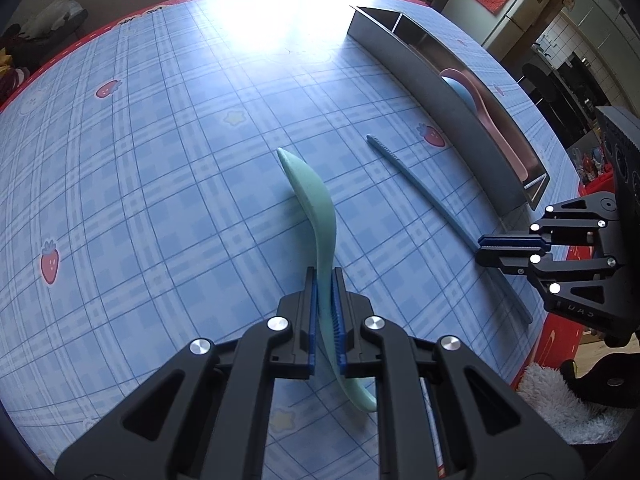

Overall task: Organize utensils
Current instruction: 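Lift and carry the green spoon and blue chopstick toward the steel tray, then lower the green spoon and blue chopstick into the tray and open both tools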

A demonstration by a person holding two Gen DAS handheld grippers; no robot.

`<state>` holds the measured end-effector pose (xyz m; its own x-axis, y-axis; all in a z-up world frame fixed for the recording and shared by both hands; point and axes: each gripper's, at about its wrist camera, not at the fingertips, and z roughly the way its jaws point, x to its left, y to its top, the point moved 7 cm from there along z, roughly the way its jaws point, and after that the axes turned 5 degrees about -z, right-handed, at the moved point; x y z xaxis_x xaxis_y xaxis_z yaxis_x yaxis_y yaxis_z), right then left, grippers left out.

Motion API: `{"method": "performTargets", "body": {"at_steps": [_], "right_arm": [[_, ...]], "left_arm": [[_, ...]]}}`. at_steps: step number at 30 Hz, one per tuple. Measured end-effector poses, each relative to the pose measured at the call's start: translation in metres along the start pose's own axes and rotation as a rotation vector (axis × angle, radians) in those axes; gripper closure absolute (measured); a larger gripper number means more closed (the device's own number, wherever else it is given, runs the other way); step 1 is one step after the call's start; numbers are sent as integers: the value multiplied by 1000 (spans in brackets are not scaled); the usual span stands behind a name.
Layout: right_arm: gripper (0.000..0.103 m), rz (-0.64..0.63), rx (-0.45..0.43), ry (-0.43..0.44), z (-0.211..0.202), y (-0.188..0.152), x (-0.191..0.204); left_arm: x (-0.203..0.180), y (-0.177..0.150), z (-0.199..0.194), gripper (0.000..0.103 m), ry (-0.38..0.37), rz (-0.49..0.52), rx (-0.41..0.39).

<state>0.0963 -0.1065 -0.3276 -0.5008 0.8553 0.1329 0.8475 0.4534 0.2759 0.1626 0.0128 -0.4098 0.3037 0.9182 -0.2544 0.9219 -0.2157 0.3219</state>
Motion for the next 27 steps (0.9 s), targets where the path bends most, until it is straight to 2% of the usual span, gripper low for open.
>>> {"method": "performTargets", "body": {"at_steps": [5,7,16,23,27], "right_arm": [[96,-19,14,-9,2,3,4],[97,-13,15,19,1,4,5],[97,-19,-53,41,-19,21,7],[97,22,-127,55,-45,37,-6],[97,59,-175,45,-63,41,-29]], "left_arm": [[-1,-5,-4,92,19,13,6],[1,-10,-6,92,19,2,10],[9,-26,-32,92,-7,-24,12],[-9,-7,-53,92,-36,0,-27],[-25,16,-59,92,-57,23,-46]]}}
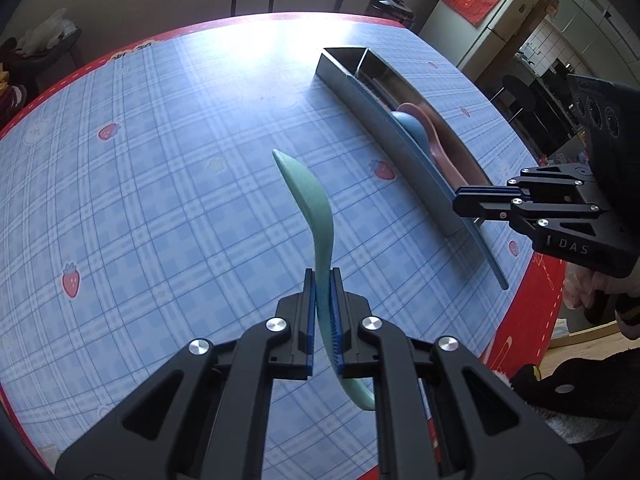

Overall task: Organize utensils
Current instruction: 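Lower the green spoon and blue chopstick into the tray and open both tools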

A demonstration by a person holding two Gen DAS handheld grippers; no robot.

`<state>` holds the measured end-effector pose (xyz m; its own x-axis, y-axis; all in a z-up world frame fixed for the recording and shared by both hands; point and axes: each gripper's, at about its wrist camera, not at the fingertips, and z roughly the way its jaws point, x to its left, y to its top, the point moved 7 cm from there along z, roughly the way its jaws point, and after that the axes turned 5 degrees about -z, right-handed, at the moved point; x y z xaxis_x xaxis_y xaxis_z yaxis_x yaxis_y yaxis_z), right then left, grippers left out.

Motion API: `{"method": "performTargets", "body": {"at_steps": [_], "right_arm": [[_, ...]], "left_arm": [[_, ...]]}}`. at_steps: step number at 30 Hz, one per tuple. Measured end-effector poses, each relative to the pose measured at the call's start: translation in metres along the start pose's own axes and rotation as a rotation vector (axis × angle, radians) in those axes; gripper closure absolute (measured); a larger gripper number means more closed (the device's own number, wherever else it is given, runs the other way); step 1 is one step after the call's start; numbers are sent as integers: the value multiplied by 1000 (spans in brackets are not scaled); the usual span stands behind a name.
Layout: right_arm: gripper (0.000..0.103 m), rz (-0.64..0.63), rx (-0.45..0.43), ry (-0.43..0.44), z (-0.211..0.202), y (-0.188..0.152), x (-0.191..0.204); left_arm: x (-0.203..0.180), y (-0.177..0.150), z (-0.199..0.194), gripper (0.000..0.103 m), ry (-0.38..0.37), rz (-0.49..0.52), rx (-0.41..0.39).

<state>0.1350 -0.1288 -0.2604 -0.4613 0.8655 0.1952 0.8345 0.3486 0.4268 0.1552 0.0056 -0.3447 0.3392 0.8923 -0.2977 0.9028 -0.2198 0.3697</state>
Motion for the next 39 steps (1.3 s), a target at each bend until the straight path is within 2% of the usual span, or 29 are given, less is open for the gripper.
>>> {"method": "performTargets", "body": {"at_steps": [11,19,26,32,39], "right_arm": [[97,153,-97,-79,-25,14,-87],[97,207,-101,-100,-15,14,-123],[97,225,-95,-79,-5,11,-129],[97,230,-88,-67,1,9,-130],[97,263,-86,-57,7,10,-135]], "left_arm": [[-70,73,28,92,-130,9,10],[-103,106,76,92,-264,-133,87],[-114,103,113,92,-208,-126,152],[-117,102,128,92,-184,-123,167],[-124,121,140,92,-158,-108,165]]}}
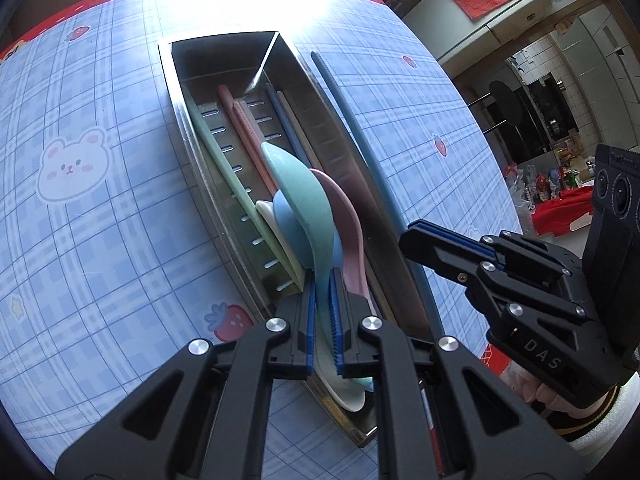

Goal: Organize utensils

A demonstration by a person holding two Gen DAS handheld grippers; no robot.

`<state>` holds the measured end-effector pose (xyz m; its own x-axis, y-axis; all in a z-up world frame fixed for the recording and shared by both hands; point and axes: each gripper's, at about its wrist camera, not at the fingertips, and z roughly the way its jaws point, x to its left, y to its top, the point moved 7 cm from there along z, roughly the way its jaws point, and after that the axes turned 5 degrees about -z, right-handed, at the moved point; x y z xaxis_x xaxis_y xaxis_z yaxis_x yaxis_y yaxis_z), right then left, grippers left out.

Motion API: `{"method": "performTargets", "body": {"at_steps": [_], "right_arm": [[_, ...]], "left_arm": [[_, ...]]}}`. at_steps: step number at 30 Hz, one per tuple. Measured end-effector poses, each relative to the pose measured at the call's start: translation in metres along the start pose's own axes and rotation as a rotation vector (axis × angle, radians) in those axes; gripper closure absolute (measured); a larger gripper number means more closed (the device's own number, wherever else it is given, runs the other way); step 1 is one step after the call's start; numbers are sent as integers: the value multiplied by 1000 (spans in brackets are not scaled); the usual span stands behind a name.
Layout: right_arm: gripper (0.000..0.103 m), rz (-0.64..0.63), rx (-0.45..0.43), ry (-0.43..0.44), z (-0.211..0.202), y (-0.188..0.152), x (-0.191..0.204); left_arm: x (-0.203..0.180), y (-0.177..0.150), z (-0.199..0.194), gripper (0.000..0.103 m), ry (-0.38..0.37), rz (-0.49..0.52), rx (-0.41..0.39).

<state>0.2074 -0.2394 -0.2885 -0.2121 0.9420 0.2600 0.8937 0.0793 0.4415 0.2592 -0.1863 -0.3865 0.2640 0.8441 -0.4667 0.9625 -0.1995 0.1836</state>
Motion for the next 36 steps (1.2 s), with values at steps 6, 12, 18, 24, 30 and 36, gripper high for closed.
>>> {"method": "performTargets", "body": {"at_steps": [6,12,18,24,30,36], "right_arm": [[97,20,12,2,6,0,0],[97,32,21,-6,10,3,0],[96,42,23,-18,9,6,-1],[96,35,13,-33,-1,9,2],[95,12,-11,-69,-25,10,16],[92,-27,-54,-106,-62,8,41]], "left_arm": [[3,5,-5,82,13,22,-5],[6,6,-11,78,14,28,-16],[12,4,-26,78,25,34,-39],[18,2,-49,75,47,36,-75],[25,-11,-87,74,53,40,-135],[32,-29,-139,74,67,53,-227]]}}
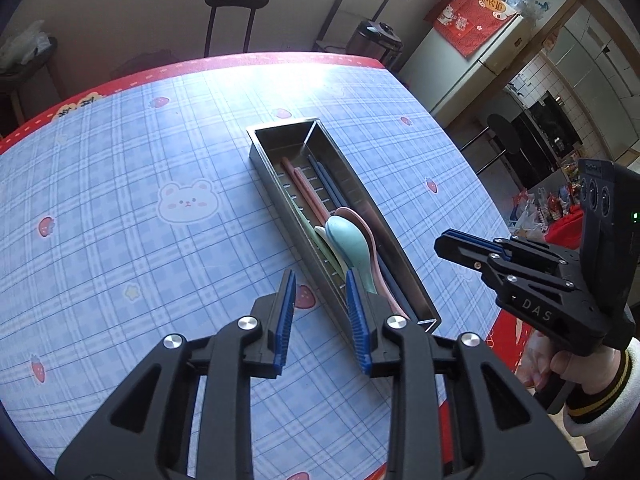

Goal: Organize utensils

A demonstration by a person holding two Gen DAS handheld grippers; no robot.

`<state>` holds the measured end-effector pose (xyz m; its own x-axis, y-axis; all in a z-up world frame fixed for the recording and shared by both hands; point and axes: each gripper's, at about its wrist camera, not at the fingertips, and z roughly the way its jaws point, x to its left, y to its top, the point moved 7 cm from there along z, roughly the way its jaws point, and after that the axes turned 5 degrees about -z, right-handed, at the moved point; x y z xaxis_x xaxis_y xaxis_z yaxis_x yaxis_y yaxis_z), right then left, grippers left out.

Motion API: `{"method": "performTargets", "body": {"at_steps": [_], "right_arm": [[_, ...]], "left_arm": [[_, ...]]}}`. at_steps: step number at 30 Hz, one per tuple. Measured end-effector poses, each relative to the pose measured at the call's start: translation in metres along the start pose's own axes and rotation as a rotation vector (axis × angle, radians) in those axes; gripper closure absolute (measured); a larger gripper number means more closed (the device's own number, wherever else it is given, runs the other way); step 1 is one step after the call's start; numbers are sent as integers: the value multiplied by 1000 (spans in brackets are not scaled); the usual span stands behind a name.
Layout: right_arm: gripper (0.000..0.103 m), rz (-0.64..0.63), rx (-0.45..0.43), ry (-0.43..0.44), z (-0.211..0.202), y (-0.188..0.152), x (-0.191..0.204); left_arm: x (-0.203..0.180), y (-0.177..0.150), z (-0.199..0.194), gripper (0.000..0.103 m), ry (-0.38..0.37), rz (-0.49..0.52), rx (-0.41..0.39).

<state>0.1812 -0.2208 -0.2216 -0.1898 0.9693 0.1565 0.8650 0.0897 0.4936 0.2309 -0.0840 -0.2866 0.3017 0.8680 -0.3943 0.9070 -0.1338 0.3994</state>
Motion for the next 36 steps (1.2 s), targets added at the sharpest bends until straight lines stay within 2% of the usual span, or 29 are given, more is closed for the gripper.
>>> {"method": "performTargets", "body": {"at_steps": [2,4,6,7,10,11,13,14,15,16,24,32,36], "right_arm": [[90,-9,-21,-10,-16,1,8],[83,-21,-46,-13,-33,3,17],[78,-36,-76,-13,-51,6,26],[76,-44,-92,-13,-61,8,30],[58,-73,-148,-7,-93,15,41],[48,-86,-167,-4,-103,17,44],[27,-116,-204,-8,-123,22,49],[22,-130,-220,-10,-133,24,51],[13,-146,-236,-6,-143,25,54],[6,-162,-250,-1,-151,26,56],[6,-210,-305,-12,-198,16,63],[6,-216,-345,-11,-229,7,65],[6,-214,-374,-17,-244,7,62]], "left_arm": [[3,-3,-23,74,20,17,-42],[5,-5,-48,73,44,32,-86],[6,-8,-77,65,67,42,-141],[5,-9,-92,64,77,48,-167],[2,-14,-138,56,124,64,-257],[0,-15,-153,51,137,65,-288],[-1,-20,-184,33,161,58,-352],[-3,-23,-198,12,175,51,-385],[-5,-27,-213,6,188,46,-424],[-7,-31,-226,6,197,45,-451],[-25,-59,-290,6,282,5,-567],[-45,-73,-318,6,390,1,-634],[-56,-75,-323,6,384,12,-654]]}}
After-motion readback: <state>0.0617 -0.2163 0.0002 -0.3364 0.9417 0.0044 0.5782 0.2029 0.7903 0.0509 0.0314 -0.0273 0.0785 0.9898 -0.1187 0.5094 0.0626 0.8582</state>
